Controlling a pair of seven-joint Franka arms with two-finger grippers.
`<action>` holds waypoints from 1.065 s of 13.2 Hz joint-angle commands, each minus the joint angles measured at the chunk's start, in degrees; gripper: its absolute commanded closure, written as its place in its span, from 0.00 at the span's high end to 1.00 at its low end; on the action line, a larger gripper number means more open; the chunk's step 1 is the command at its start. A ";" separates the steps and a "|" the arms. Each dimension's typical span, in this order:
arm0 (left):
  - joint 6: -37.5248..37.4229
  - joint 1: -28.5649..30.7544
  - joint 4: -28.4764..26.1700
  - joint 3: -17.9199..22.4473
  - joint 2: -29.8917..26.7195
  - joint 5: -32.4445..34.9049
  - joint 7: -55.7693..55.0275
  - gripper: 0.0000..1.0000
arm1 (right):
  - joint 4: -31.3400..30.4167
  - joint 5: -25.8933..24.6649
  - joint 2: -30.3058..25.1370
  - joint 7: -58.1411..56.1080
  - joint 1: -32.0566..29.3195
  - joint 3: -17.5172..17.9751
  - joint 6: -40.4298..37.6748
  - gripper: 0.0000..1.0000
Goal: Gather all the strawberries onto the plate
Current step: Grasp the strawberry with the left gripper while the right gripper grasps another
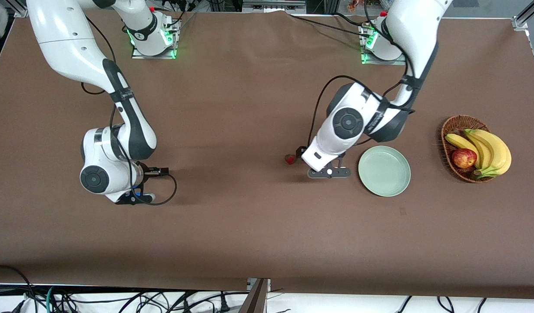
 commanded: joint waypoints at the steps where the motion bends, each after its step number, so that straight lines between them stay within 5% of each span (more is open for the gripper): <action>1: 4.27 -5.29 1.51 1.17 3.05 1.06 -7.72 1.00 | -9.51 -2.02 -6.50 -0.73 -0.63 0.02 0.72 1.00; 9: 12.81 -6.97 1.25 1.26 9.12 10.73 -17.76 1.00 | -21.83 -3.00 -8.88 -1.61 -2.04 -0.24 9.86 0.99; 10: 12.99 -7.24 1.24 1.26 9.30 10.73 -17.85 0.91 | -21.83 -3.00 -8.88 -1.69 -2.04 -0.59 9.86 0.78; 12: 13.17 -7.68 1.24 1.35 10.00 10.82 -17.85 0.56 | -21.75 -3.00 -8.88 -2.13 -2.13 -0.59 9.69 0.37; 14: 13.25 -7.85 1.24 1.35 10.61 10.82 -17.85 0.44 | -21.66 -2.91 -8.88 -2.13 -2.13 -0.59 9.51 0.11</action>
